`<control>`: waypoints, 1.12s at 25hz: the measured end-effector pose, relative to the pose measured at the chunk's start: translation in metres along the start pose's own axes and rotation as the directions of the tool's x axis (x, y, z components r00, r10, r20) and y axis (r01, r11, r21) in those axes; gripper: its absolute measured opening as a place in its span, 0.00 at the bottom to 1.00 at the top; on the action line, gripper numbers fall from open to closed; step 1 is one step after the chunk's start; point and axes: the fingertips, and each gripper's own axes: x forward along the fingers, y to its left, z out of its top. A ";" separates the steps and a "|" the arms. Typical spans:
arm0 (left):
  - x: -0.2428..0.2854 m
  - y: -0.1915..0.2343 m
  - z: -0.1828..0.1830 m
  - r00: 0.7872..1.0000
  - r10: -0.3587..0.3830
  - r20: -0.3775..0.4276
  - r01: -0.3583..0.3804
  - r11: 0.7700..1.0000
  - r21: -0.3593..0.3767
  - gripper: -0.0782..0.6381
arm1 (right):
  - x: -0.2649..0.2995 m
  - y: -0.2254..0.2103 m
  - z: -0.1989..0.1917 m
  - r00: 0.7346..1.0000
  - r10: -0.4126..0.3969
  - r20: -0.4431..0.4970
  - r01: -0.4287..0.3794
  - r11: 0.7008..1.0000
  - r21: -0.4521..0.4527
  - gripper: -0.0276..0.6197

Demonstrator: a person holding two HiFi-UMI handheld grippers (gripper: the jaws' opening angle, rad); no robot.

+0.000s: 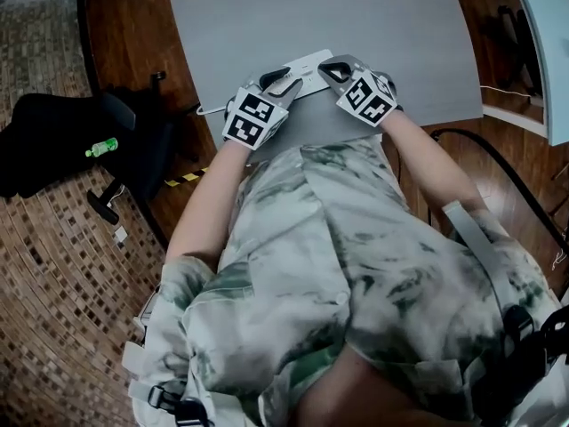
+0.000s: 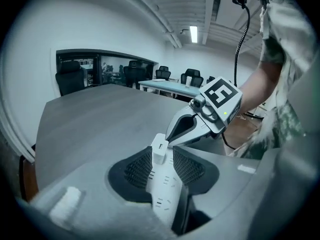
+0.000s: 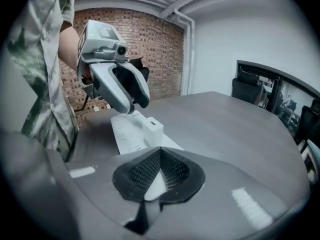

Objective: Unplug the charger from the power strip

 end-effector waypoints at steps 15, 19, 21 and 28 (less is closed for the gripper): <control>0.045 0.001 -0.019 0.987 -0.039 -0.157 0.069 0.979 0.191 0.27 | 0.007 0.011 0.006 0.995 0.049 0.082 -0.044 0.998 -0.054 0.05; 0.050 -0.006 -0.019 0.985 -0.050 -0.165 0.091 0.964 0.251 0.26 | 0.001 0.011 0.001 0.994 0.059 0.087 -0.054 0.997 -0.060 0.05; 0.050 -0.007 -0.018 0.984 -0.053 -0.172 0.099 0.959 0.266 0.26 | 0.001 0.012 0.001 0.995 0.063 0.079 -0.056 0.995 -0.084 0.05; 0.046 -0.003 -0.020 0.979 -0.069 -0.193 0.114 0.966 0.233 0.25 | 0.006 0.017 0.002 0.999 0.040 0.035 -0.034 0.989 -0.145 0.05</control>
